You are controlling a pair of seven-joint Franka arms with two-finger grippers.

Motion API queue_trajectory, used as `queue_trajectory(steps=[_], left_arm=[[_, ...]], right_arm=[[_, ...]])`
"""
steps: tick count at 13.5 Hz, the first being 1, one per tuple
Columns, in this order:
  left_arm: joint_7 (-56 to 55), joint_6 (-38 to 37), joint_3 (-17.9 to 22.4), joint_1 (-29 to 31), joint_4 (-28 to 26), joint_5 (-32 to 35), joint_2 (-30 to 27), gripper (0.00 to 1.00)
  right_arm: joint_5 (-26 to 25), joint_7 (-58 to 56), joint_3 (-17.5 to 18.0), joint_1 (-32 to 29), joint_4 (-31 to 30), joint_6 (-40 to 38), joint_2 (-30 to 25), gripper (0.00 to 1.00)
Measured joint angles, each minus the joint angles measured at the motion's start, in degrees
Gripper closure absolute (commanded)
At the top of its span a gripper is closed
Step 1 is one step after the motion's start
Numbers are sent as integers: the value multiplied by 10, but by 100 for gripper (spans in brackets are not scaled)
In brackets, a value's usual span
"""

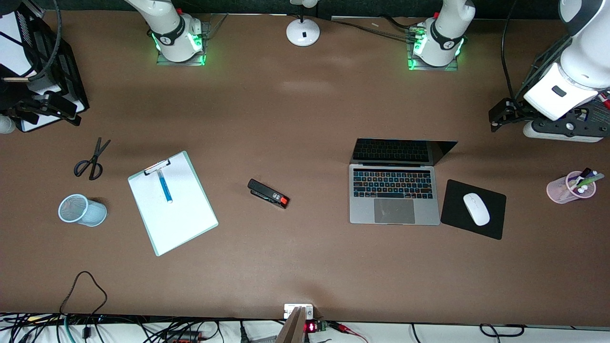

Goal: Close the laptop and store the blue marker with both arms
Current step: 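Reach the right gripper to the marker while the left gripper nears the laptop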

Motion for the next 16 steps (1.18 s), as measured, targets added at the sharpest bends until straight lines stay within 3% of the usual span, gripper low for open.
queue_trajectory(steps=[12, 16], left_arm=[[0, -2, -1, -1, 0, 0, 2, 0], [0, -33, -2, -2, 31, 0, 31, 0]], right_arm=[[0, -49, 0, 0, 0, 0, 3, 0], [0, -51, 0, 1, 0, 0, 5, 0]])
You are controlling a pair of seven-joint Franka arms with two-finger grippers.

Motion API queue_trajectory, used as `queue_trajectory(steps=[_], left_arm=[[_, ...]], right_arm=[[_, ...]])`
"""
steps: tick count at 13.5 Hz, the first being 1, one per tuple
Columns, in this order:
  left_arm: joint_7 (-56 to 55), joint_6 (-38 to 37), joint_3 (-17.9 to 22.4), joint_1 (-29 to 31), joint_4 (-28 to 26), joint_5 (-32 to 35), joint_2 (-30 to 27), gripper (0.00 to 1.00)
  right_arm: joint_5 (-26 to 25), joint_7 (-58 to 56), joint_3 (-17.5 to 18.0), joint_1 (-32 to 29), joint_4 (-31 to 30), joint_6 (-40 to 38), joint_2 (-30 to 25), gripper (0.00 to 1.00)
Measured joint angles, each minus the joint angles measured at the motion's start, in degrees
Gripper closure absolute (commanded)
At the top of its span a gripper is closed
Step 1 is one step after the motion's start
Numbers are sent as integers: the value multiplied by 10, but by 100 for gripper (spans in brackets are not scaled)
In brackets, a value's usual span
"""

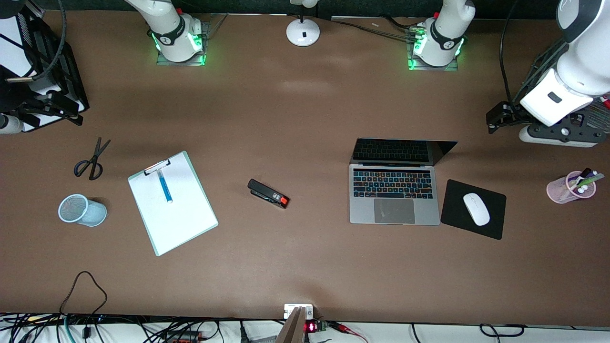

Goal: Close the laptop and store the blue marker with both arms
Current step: 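Reach the right gripper to the marker while the left gripper nears the laptop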

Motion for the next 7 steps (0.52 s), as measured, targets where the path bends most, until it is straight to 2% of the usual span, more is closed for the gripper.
queue_trajectory(steps=[1, 3, 4, 6, 7], left_arm=[[0, -9, 0, 0, 7, 0, 8, 13], [2, -16, 0, 0, 12, 0, 19, 72], [5, -22, 0, 0, 13, 0, 22, 92], [11, -39, 0, 0, 15, 0, 23, 100], [12, -47, 0, 0, 16, 0, 23, 100]], right_arm=[[0, -1, 0, 0, 0, 0, 0, 0], [0, -9, 0, 0, -1, 0, 4, 0], [0, -14, 1, 1, -2, 0, 9, 0], [0, -26, 2, 3, -3, 0, 22, 0], [0, -38, 2, 5, -3, 0, 30, 0]])
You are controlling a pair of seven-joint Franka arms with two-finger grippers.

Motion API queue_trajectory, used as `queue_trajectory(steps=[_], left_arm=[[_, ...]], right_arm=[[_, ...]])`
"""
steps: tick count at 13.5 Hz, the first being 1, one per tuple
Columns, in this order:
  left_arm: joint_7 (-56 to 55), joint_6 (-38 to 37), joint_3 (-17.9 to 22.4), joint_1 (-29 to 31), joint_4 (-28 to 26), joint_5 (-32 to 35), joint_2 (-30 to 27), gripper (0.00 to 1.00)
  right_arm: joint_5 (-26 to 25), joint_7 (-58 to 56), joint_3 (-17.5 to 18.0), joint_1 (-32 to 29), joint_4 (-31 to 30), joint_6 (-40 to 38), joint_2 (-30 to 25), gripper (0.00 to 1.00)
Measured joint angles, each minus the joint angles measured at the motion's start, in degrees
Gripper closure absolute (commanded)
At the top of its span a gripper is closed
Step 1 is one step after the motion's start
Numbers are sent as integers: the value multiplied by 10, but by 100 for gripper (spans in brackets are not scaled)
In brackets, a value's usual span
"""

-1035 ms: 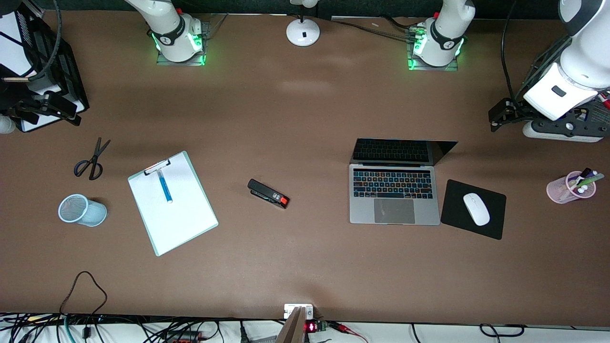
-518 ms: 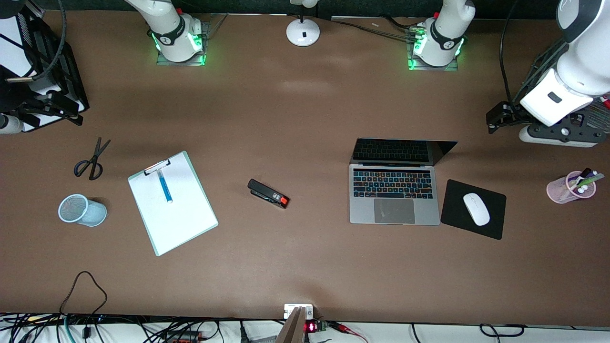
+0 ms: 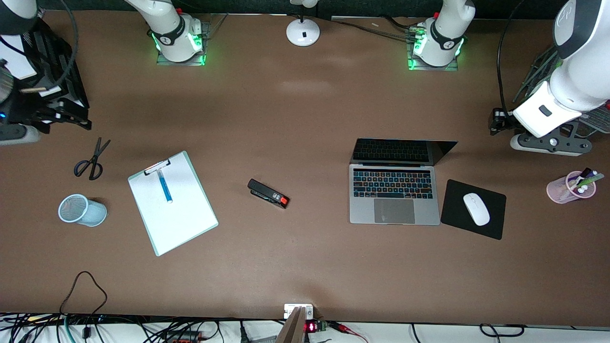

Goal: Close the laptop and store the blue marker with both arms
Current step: 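Reach the right gripper to the marker while the left gripper nears the laptop, then grasp the marker with the right gripper while the left gripper reaches the lid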

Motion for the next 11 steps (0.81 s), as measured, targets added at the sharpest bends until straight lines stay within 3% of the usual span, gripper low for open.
queue_trajectory(steps=[7, 11], left_arm=[[3, -40, -1, 0, 3, -42, -8, 100], [-27, -41, -31, -1, -53, -73, -30, 100]], right_arm=[[0, -67, 0, 12, -5, 25, 62, 0], [0, -103, 0, 18, -63, 114, 73, 0]])
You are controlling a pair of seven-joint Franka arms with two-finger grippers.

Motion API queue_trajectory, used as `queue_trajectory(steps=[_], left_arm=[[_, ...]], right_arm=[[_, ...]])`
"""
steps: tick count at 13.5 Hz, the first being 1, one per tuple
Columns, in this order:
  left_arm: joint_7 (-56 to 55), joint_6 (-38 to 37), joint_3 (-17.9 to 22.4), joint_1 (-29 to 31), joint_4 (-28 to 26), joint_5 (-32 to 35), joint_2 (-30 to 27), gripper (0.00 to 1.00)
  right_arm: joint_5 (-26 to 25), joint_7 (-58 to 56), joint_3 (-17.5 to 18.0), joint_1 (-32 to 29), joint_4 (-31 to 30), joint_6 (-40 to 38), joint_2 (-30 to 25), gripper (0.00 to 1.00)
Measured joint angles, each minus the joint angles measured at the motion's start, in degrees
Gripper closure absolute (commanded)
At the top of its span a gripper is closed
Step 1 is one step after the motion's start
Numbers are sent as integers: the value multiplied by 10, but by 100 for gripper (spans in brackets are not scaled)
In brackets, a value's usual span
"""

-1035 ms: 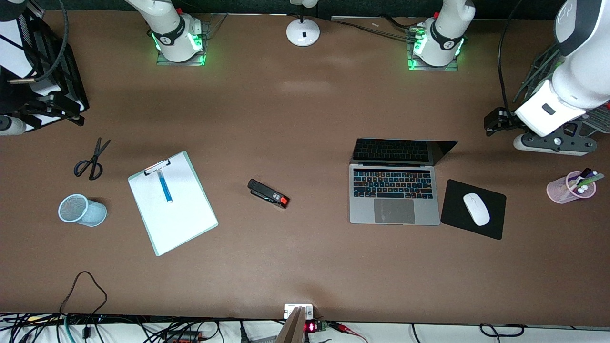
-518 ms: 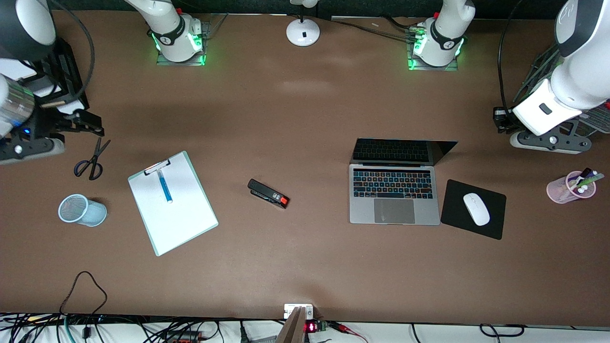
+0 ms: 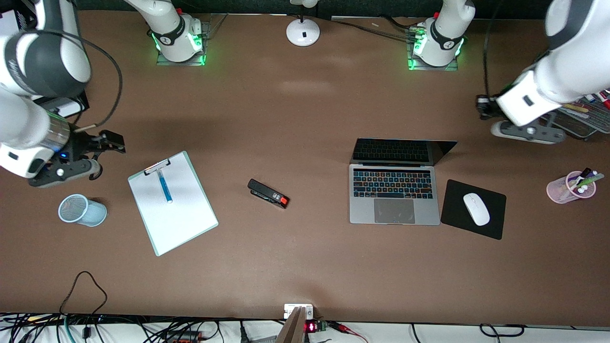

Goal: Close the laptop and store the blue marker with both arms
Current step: 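Grasp the marker with the right gripper while the left gripper reaches the lid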

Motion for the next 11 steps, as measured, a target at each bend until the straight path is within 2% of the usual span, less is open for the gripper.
queue_trajectory(steps=[6, 9, 11], left_arm=[[-89, 122, -94, -2, -136, -2, -20, 100], [-99, 228, -108, -2, -210, -2, -24, 100], [-101, 276, -113, -2, -240, -2, -24, 100]], right_arm=[[0, -34, 0, 6, -125, 173, 0, 0], [0, -54, 0, 8, -174, 246, 7, 1], [0, -84, 0, 8, -185, 284, 28, 1]])
